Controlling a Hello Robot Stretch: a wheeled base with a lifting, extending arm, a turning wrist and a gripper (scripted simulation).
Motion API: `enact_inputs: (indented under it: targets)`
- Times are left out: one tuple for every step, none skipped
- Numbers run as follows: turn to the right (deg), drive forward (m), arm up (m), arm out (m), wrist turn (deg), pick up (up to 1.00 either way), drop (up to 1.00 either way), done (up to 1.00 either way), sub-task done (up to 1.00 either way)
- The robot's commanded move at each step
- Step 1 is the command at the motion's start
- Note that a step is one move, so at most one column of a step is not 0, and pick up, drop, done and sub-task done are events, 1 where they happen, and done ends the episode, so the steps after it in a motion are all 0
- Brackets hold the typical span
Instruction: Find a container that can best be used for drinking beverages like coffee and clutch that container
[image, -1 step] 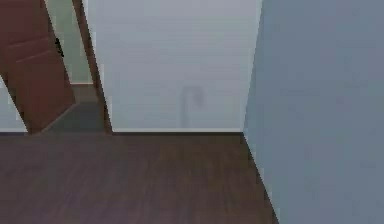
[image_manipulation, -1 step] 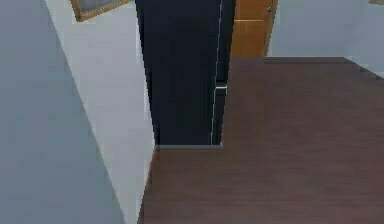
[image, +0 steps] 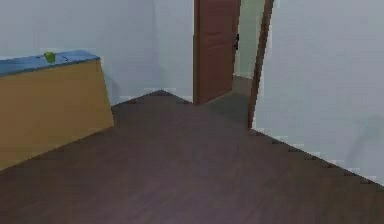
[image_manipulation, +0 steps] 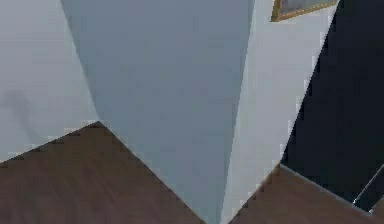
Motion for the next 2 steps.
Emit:
enact_inputs:
  targets:
    - [-45.0,0.00,0.00,0.00,0.0,0.00,0.00,0.00,0.00]
    - [-18.0,0.00,0.00,0.00,0.0,0.00,0.00,0.00,0.00]
